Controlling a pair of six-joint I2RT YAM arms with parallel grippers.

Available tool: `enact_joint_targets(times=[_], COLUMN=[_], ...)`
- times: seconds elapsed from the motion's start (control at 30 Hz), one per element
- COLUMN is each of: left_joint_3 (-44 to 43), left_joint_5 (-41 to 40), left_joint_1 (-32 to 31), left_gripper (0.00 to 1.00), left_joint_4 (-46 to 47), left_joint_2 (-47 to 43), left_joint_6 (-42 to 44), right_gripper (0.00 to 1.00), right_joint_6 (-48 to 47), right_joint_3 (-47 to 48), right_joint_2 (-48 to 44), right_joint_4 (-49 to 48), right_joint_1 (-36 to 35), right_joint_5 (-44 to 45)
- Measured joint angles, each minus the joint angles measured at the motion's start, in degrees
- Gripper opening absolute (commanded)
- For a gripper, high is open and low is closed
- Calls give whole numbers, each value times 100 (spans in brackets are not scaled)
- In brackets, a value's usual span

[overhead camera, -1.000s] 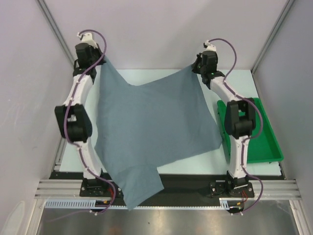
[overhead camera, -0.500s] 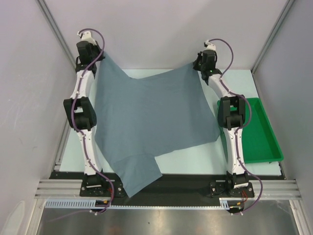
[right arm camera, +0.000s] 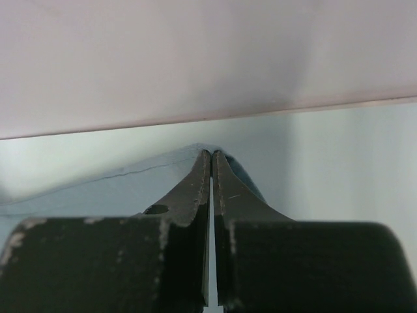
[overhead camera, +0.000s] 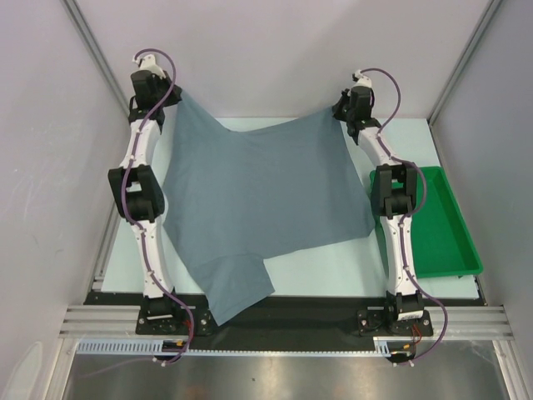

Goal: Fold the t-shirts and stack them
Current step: Fold the tshirt

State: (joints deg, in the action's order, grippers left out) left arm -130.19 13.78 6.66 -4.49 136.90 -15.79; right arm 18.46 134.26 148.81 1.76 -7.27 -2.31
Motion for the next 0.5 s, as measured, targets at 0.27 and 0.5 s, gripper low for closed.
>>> enact_joint_targets(times=[0.27, 0.5], left_joint_3=[369, 1202], left_joint_5=[144, 146], left_joint_1=[-87, -219], left_gripper=[0, 0], left_joint_4=[-212, -332], left_joint_2=[-302, -1226], left_joint_6=[-26, -13], right_gripper=[0, 0], right_joint_6=[107, 236], right_joint_3=[42, 44], right_joint_2=[4, -9], right_joint_4=[173, 774], right_joint_1=[0, 2], right_joint_5=[-83, -144])
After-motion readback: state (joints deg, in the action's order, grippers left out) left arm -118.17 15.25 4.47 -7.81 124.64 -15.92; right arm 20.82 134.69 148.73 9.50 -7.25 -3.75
